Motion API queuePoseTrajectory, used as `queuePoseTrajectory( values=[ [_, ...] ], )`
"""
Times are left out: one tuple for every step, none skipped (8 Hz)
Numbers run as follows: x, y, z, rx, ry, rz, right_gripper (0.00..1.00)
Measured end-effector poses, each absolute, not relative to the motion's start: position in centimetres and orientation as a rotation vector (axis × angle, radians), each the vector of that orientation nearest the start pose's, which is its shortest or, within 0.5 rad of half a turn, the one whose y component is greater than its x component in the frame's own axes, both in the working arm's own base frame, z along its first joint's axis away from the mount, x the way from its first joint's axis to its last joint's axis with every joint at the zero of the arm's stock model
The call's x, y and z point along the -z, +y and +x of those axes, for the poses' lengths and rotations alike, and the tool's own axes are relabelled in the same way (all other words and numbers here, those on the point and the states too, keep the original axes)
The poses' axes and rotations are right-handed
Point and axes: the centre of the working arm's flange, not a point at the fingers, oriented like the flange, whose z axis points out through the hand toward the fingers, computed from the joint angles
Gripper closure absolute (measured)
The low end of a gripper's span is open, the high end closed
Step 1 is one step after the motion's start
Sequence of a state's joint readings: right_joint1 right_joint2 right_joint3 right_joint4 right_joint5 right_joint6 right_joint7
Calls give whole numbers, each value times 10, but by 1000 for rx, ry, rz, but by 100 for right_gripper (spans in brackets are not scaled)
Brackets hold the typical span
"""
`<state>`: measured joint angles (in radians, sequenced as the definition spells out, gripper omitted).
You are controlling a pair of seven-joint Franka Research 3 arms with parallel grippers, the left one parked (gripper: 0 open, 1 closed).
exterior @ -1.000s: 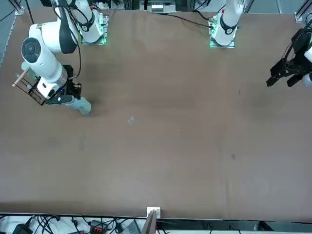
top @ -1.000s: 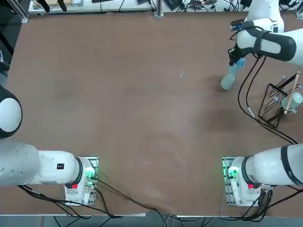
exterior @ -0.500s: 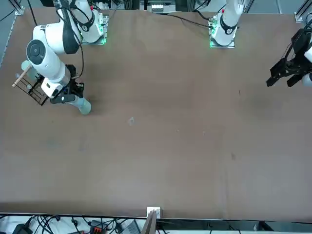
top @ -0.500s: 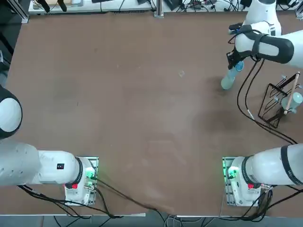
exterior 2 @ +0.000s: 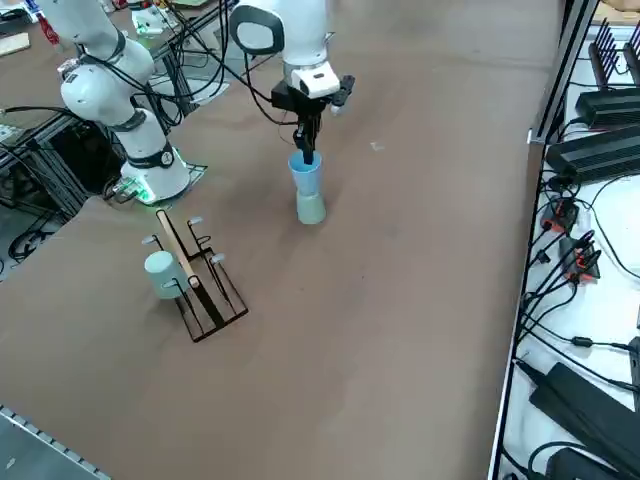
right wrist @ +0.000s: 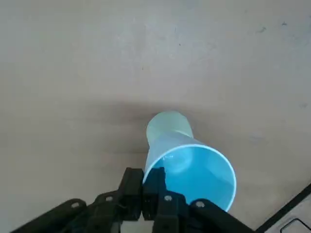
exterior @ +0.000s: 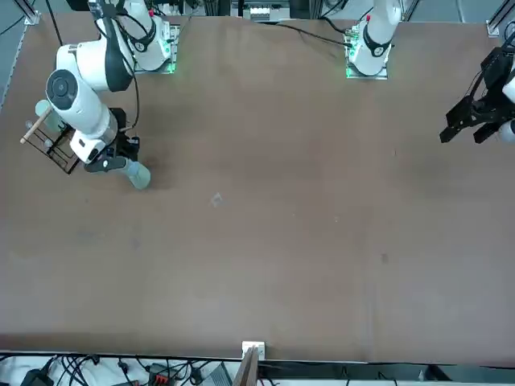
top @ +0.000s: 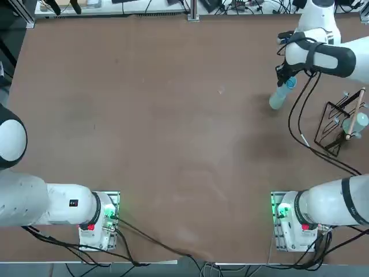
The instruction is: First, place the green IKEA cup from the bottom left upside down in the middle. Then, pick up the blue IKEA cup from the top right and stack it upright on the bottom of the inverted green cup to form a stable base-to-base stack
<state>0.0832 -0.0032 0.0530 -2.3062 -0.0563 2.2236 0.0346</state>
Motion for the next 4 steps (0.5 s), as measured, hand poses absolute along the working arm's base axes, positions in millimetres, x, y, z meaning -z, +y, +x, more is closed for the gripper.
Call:
queuePoseTrajectory(
  values=[
    [-339, 66, 497, -122, -219, -3182, 97],
    [-338, 66, 498, -123, -219, -3181, 97],
    [-336, 66, 498, -125, -219, -3181, 97],
    [-336, 66, 498, -125, -219, -3181, 97]
  ],
)
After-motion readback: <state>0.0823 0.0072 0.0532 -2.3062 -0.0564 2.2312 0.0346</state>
